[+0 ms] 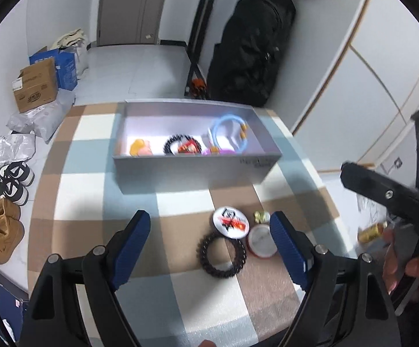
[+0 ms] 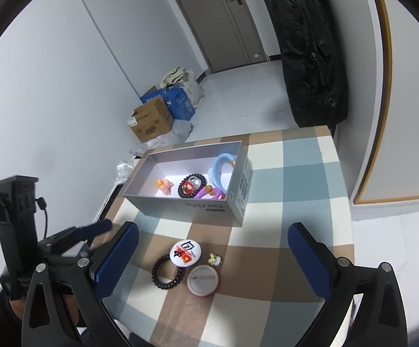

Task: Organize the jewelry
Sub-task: 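Withdraw both tools from the box toward the remaining pieces, then move the open left tool down to the black coiled bracelet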

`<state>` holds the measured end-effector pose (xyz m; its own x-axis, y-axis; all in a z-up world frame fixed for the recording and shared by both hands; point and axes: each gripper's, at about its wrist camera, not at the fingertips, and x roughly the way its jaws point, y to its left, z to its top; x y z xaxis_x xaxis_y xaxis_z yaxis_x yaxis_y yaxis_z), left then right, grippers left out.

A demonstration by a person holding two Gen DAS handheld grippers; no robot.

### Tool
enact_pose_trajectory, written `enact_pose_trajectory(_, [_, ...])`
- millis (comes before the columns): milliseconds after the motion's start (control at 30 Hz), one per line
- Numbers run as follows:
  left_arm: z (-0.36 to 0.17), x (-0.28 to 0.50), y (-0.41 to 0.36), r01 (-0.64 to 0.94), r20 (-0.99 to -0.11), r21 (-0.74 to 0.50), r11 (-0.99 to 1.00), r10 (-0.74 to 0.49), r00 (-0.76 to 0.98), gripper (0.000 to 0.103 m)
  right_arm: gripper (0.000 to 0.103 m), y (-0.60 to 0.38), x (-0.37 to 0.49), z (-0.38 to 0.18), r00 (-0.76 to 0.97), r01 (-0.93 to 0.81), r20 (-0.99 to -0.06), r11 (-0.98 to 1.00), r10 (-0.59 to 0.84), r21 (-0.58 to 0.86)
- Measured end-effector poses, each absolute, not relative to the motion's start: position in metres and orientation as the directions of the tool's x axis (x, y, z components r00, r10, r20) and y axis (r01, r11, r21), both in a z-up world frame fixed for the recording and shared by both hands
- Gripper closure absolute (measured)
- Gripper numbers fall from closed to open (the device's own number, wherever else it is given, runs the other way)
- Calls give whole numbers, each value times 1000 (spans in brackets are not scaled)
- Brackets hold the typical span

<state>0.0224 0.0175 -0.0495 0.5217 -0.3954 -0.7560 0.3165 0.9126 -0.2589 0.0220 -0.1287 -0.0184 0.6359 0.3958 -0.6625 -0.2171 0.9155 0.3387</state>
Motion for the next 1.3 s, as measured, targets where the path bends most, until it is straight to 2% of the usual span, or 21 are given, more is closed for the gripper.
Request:
enact_pose_trajectory(300, [-74,19,1,343,-831,-177,923,-327,451,22,0,-119,11,-23,623,-283,-693,930,363,233])
enact_pose_trajectory(567, [-83,19,-3,373,-849,-209,904,-357,388,22,0,-133,12,-26,619,-246,-699,934,358,260])
enact_pose_trajectory(1133, [-93,17,-11,394,-884,-36,918,-213,415,22,0,-135,15,-30,605,-229,-714,936,352,267])
enact_pose_trajectory(1300, [-93,20,-13,401,-891,-36,916,-211,401,22,0,-134,18,-33,600,-221,-724,941,339,257])
